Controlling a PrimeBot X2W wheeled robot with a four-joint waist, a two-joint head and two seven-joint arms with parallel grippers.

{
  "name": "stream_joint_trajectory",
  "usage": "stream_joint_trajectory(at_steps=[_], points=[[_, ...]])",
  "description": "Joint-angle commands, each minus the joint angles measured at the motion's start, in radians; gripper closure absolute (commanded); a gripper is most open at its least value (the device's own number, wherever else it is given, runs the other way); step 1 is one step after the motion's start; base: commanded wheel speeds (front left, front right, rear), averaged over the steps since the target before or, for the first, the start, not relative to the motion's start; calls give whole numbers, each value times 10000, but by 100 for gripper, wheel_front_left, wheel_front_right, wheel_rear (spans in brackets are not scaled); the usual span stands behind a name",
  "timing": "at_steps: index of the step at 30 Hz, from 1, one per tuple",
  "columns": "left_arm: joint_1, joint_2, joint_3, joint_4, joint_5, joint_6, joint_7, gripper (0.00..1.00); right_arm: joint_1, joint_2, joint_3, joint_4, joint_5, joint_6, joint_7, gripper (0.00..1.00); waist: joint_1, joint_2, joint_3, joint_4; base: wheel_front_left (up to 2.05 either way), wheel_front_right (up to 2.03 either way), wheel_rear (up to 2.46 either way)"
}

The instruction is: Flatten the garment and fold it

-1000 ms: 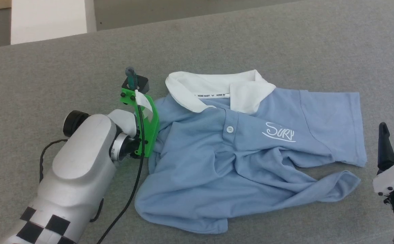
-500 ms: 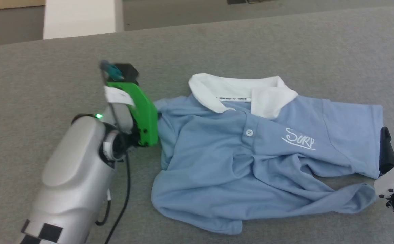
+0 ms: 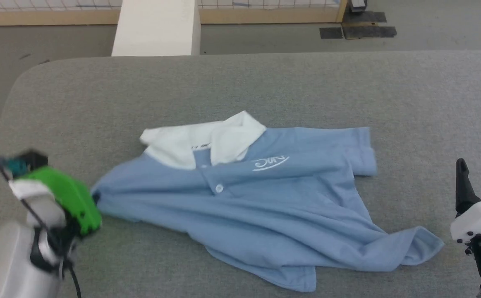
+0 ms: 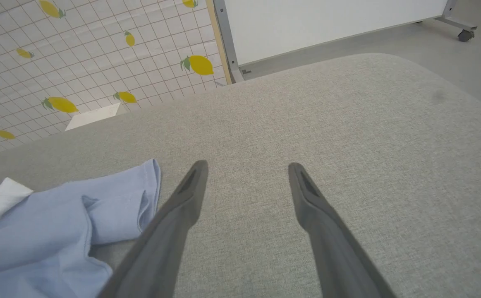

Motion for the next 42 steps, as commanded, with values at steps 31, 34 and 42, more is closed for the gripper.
stream_joint_trajectory(at_steps=[31, 34, 42], points=[[2479, -792, 1881, -953, 2002, -2289, -8969, 0, -365, 1, 978, -183, -461, 33, 1341, 0, 0, 47, 8, 390, 0, 0, 0], [2303, -839, 2011, -969, 2064, -2349, -9112, 0, -1100, -2, 1324, -116, -806, 33, 2096, 0, 0, 47, 423, 359, 0, 0, 0], [1708, -828, 2181, -1146, 2254, -2615, -9232, 0, -3655, -372, 2151, 730, -1861, 33, 4649, 0, 0, 47, 1549, 561, 0, 0, 0]])
